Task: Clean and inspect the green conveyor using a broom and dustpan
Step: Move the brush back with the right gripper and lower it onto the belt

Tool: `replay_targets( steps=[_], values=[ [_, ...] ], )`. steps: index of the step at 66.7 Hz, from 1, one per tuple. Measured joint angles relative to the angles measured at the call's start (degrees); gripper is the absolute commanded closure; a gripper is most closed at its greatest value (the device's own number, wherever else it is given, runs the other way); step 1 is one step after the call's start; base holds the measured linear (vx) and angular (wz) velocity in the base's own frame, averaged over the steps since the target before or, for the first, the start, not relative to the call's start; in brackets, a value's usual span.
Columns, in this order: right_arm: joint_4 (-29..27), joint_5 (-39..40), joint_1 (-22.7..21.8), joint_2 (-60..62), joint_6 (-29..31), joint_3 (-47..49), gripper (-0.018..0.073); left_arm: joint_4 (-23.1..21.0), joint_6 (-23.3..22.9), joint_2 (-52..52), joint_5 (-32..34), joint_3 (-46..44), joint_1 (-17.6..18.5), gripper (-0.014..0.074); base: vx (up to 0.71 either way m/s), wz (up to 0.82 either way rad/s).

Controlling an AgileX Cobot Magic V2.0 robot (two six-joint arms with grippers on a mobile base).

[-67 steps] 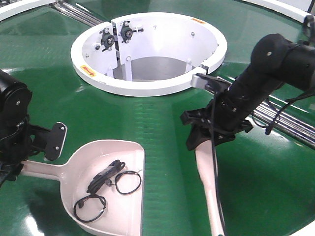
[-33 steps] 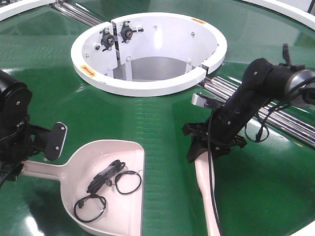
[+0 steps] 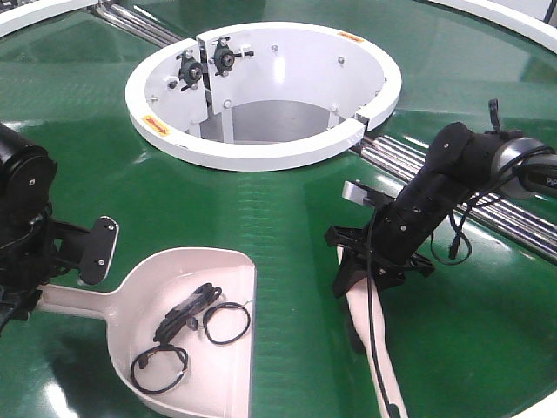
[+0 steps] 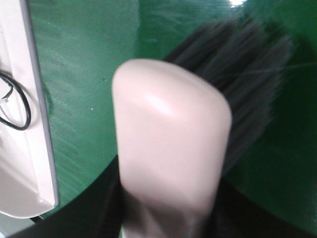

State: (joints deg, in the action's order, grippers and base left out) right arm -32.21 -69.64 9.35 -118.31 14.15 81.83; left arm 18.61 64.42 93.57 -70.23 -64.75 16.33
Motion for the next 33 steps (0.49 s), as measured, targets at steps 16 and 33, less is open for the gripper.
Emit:
replay_targets(
  steps=[16,33],
  values=[
    [0.1,0.0,-0.45,-0.07,0.0,0.0,0.0541,0.0,0.0,0.0,0.0,0.0,0.0,0.0619,0.0,0.0],
    [0.1,0.0,-0.45,-0.07,0.11,0.07,0.0431,0.0,0.0,0.0,0.0,0.0,0.0,0.0619,0.0,0.0]
  ],
)
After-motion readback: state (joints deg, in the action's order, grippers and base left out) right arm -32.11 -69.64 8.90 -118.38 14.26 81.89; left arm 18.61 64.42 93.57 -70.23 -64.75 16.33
